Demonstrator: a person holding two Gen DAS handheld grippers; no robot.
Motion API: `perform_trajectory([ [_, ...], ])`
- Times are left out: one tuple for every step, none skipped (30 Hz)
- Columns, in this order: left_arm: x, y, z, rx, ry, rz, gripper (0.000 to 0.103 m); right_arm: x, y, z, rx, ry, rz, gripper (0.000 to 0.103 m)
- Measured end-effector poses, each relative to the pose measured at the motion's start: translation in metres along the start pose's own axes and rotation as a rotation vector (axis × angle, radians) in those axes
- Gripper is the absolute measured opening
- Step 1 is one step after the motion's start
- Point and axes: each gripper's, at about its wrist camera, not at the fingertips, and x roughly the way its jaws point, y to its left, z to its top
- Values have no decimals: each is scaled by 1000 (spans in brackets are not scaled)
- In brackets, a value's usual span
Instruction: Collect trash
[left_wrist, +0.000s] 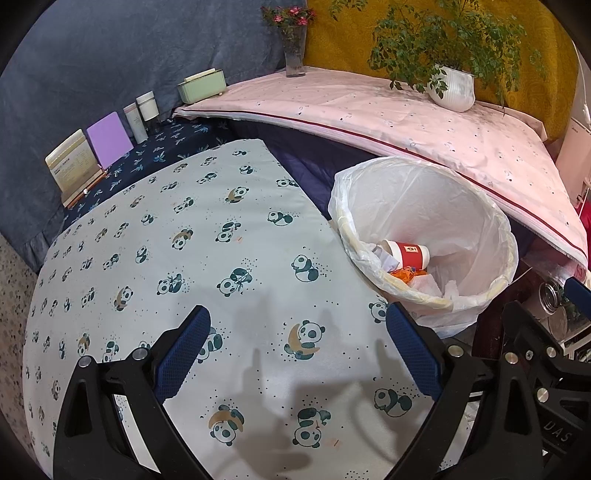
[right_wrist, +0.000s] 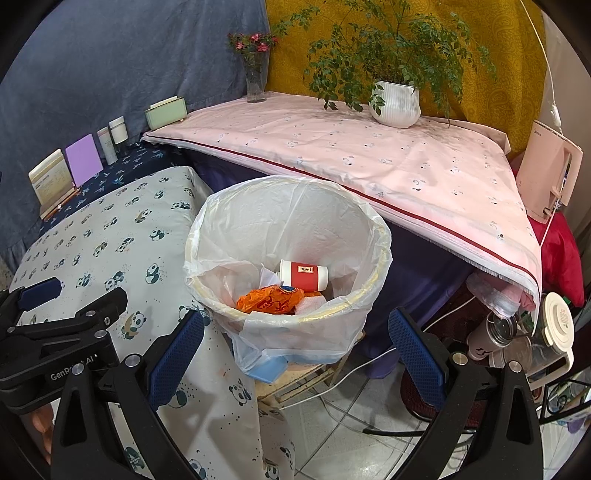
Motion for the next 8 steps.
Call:
perform_trajectory([
  [0, 0, 0, -2, 0, 0, 91, 0, 0, 0, 1, 0, 0, 96],
  [0, 1, 0, -7, -2, 0, 91, 0, 0, 0, 2, -1, 0, 96],
  [0, 2, 1, -14, -3, -4, 91, -1, -1, 1, 4, -3, 0, 96],
  [0, 3, 1, -18, -2, -8, 91, -1, -1, 2, 5, -3, 0, 96],
  [1, 4, 2, -21, 0, -13, 91, -1, -1, 3, 7, -5, 0, 96],
  [1, 4, 2, -22, 1, -14, 91, -1, -1, 3, 8, -5, 0, 96],
  [1, 4, 3, -23, 0, -14, 91, -1, -1, 3, 10, -6, 0, 96],
  [1, 4, 2, -24, -1, -11, 91, -1, -1, 5, 11, -6, 1, 96],
])
